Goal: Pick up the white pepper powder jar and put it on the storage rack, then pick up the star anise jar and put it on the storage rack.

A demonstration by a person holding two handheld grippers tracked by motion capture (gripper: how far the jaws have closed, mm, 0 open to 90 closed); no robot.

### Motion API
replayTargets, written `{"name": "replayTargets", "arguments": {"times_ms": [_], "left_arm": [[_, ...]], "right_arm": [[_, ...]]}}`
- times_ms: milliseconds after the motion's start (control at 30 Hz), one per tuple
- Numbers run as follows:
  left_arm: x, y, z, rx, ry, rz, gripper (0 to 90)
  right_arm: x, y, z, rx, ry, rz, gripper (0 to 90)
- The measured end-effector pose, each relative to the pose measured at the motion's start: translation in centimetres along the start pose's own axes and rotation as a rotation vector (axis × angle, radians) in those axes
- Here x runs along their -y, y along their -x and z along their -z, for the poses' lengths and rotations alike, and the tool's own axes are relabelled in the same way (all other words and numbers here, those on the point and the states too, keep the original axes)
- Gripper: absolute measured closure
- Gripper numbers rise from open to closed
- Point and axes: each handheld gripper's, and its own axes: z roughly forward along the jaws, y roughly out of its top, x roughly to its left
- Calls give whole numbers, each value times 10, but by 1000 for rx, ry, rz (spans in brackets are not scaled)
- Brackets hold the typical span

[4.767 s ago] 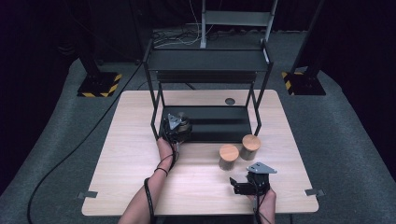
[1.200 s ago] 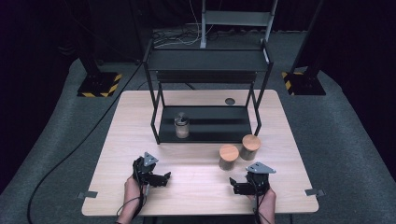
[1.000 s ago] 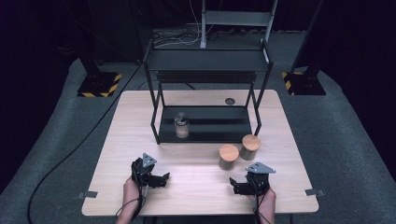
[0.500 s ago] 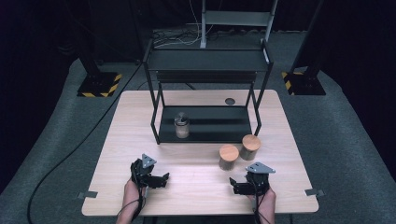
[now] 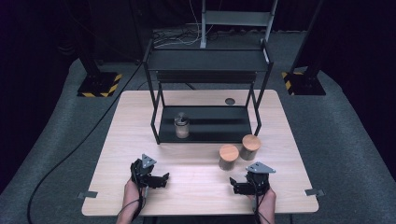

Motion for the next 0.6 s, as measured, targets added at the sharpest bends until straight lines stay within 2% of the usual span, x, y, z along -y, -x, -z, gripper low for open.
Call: {"name": "replayTargets", "arguments": {"times_ms": [600], "left_arm": [[0, 0, 0, 1, 1, -1, 1]], "right_arm": [[0, -2, 1, 25, 6, 8, 18]]}}
